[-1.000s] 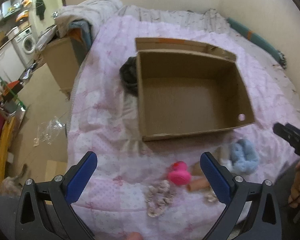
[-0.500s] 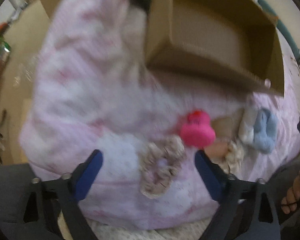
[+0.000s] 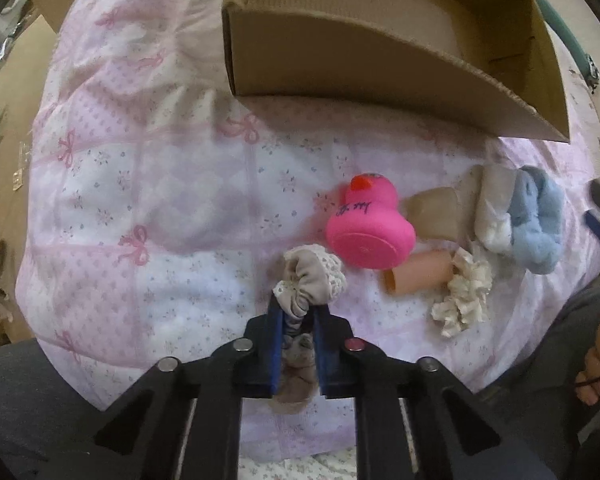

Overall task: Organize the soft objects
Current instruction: 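Grasp the beige scrunchie with the left tool while the right tool grasps the fuzzy blue cloth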

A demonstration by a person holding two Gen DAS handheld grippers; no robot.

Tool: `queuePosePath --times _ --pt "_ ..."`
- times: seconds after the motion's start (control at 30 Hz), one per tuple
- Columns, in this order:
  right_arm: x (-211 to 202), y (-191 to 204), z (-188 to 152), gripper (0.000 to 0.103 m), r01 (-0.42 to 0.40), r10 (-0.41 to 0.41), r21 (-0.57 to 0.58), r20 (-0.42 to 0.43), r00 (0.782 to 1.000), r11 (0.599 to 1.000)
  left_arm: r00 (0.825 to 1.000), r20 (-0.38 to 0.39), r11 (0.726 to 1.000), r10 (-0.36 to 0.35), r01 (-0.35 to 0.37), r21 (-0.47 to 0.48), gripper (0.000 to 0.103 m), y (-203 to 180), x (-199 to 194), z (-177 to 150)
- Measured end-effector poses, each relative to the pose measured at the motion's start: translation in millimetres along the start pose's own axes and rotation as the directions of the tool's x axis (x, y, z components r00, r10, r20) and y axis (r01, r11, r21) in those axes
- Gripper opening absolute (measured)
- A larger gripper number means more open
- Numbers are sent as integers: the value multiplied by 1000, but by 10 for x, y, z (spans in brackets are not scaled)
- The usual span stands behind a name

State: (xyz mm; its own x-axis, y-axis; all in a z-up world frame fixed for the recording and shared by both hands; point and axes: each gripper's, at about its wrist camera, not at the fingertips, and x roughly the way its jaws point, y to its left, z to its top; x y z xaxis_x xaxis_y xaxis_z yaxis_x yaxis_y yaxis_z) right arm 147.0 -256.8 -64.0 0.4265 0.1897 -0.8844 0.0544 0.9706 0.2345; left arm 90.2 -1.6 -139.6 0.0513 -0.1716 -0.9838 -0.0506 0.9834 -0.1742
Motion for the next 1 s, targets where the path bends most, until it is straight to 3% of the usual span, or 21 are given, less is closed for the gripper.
queuePosePath --times 0.1,0.2,0.27,0.33,0.4,0.43,0.57,0.73,1.0 --pt "247 -22 -50 103 10 -8 12 -124 992 1000 999 33 1000 10 -10 -2 8 13 -67 -43" --pt "460 -51 -136 103 -19 30 47 -237 971 999 998 56 1000 10 -9 -14 7 74 -137 -77" --pt "510 -25 -176 80 -20 30 38 -269 963 999 997 74 1000 14 -12 -24 7 118 -267 -18" --pt "488 13 -203 71 0 2 9 -261 965 1000 995 101 999 27 -23 -34 7 112 -289 -1" --pt "456 33 -204 49 13 -14 -8 -245 969 1000 992 122 999 28 -22 -46 7 142 -335 20" --pt "437 32 -202 33 21 -24 -13 -237 971 1000 991 132 998 26 -19 -54 7 187 -379 24" --pt "324 63 -180 25 -2 -3 -25 -189 982 1000 987 157 997 44 -33 -73 7 296 -470 31" --pt "-30 96 -151 24 -44 40 -53 -78 996 998 981 188 996 52 -37 -85 7 331 -545 38" --pt "-425 167 -195 25 -180 179 -68 -20 984 981 950 304 995 76 -52 -86 7 271 -780 -48"
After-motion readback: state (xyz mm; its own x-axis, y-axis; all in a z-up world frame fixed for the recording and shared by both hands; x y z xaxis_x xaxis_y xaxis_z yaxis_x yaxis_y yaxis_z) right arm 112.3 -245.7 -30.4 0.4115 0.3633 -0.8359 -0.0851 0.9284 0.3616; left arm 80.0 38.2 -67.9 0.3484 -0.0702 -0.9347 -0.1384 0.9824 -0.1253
